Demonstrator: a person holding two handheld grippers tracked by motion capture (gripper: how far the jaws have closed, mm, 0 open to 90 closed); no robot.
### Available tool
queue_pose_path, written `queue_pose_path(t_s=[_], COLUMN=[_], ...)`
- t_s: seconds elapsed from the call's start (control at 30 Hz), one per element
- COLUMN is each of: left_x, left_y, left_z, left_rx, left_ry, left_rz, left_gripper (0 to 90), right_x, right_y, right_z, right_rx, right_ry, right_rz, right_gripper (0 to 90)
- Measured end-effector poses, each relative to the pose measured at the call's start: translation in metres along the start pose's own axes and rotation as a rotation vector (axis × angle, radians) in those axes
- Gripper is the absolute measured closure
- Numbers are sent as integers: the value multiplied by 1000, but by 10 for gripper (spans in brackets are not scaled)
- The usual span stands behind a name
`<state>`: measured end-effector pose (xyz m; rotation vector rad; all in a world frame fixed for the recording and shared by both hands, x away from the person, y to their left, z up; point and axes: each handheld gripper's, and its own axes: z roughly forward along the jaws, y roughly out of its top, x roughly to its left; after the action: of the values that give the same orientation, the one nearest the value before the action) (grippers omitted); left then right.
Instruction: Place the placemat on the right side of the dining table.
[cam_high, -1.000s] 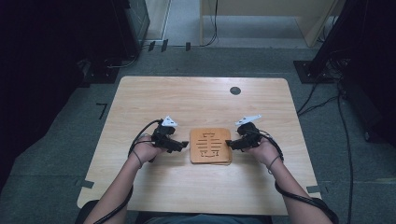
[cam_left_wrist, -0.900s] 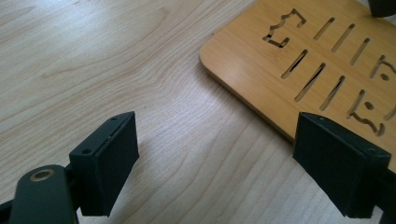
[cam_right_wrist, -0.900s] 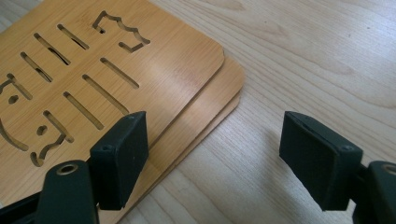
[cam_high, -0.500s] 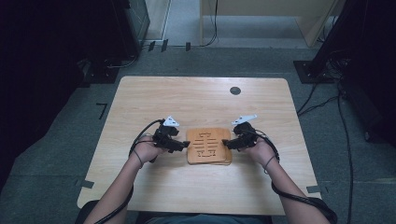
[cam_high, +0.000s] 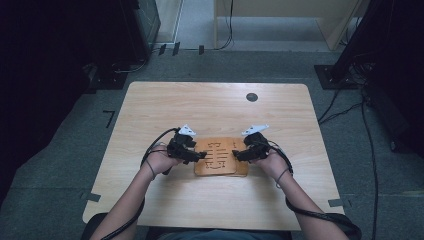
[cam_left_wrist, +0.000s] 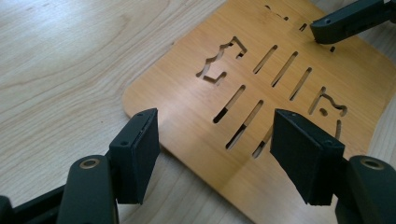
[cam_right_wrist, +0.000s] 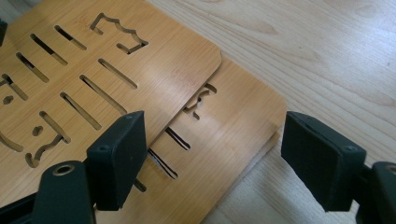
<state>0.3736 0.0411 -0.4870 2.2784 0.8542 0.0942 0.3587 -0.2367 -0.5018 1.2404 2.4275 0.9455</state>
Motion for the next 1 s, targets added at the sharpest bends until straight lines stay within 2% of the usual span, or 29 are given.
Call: queue_pose_path(t_s=[0.07, 0.33, 0.63, 0.7, 0.87, 1.0], left_x=[-1, -4, -2, -2, -2, -5], left_y=[1, 1, 0, 0, 0, -1], left_z=[1, 3, 3, 3, 1, 1], left_rx=[8, 18, 16, 16, 25, 28], left_ry=[-3, -8, -6, -5, -4, -4], left_rz=[6, 18, 13, 13, 8, 17], left_gripper=[319, 318, 315, 315, 314, 313], right_x=[3, 8, 11, 9, 4, 5], right_y=[0, 1, 4, 5, 6, 7], right_z=[0, 4, 5, 4, 0, -3], right_rx=[2, -2, 2, 6, 15, 7], right_ry=[-2, -12, -27, -33, -16, -16], right_rz=[8, -7, -27, -24, 41, 19], right_gripper=[224, 220, 217, 214, 208, 187])
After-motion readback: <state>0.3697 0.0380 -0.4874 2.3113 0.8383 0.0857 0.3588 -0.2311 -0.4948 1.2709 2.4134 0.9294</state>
